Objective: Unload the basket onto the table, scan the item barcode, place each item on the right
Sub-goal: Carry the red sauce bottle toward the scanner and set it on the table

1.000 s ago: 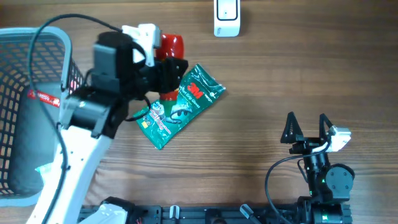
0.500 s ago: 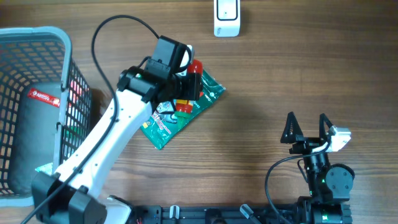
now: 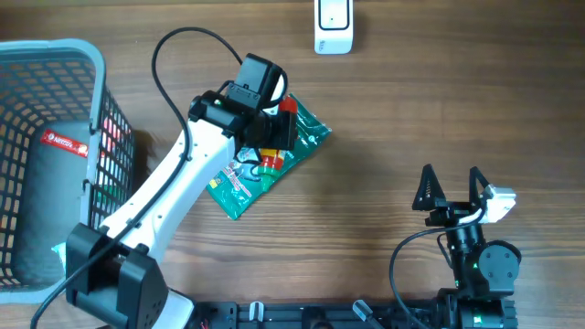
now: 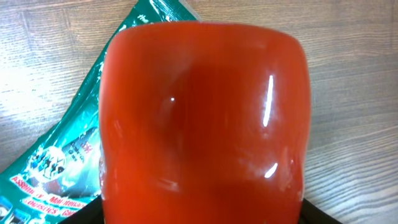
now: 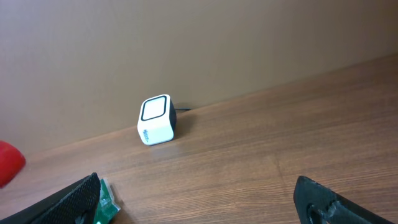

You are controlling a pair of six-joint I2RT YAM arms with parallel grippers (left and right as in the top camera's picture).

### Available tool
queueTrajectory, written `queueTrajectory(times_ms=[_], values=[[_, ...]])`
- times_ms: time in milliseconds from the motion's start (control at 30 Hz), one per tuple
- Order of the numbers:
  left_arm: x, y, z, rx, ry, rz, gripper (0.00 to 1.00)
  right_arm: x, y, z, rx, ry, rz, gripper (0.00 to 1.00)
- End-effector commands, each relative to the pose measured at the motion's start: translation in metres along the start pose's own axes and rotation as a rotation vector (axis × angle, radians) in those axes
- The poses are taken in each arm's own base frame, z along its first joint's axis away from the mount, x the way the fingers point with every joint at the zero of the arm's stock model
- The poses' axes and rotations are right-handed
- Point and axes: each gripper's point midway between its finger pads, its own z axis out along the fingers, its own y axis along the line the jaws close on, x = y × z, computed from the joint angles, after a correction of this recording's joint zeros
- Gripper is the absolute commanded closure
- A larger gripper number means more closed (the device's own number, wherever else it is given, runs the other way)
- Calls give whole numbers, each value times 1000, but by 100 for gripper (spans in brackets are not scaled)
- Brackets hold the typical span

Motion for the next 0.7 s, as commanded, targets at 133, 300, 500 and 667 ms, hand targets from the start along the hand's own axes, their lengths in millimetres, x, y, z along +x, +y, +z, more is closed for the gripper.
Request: queueTrajectory(times_ms=[133,300,500,667], values=[[10,9,40,-36,88,-12,43,-3,0,-1,4,-15,3,1],[19,12,59,-49,145,-37,43,-3,0,-1,4,-15,3,0],[25,0,73,-47,161,-115,43,-3,0,-1,4,-15,3,0],[22,-35,87,3,112,-33,39,-3,0,-1,4,-15,3,0]])
